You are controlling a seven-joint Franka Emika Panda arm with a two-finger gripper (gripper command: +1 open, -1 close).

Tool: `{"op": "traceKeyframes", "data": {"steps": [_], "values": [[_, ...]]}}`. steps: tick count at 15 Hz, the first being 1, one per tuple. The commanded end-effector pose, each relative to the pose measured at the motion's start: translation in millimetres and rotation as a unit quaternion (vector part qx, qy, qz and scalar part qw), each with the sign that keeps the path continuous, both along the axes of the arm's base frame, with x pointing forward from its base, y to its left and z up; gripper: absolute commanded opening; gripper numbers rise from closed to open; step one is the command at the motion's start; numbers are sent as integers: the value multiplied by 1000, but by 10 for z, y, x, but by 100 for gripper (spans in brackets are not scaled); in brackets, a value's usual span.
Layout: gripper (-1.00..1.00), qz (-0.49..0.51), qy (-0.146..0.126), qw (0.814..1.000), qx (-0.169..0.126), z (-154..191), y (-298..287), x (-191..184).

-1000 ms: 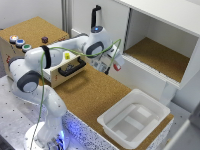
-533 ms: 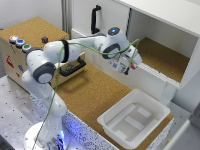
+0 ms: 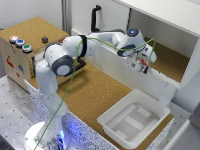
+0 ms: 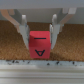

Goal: Put the grasped pink block inside the right cabinet

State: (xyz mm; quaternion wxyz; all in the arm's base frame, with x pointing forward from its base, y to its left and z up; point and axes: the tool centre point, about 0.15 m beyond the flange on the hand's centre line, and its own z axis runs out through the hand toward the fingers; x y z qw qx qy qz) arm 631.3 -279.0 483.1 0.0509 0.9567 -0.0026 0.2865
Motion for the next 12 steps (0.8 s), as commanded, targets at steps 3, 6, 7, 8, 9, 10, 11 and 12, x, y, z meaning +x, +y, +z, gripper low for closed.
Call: {"op": "traceKeyframes", "data": {"steps": [3, 6, 7, 8, 9, 10, 11, 12], "values": [[-100, 53, 30, 996, 66, 20, -178, 536], [100, 49, 21, 997, 50, 105, -119, 473], [100, 52, 11, 998, 40, 163, -72, 413], [100, 54, 4, 998, 34, 201, -28, 358], [100, 59, -3, 998, 31, 259, 27, 282], [100, 61, -7, 998, 28, 287, 60, 230], [100, 61, -7, 998, 28, 287, 60, 230], [100, 61, -7, 998, 28, 287, 60, 230]]}}
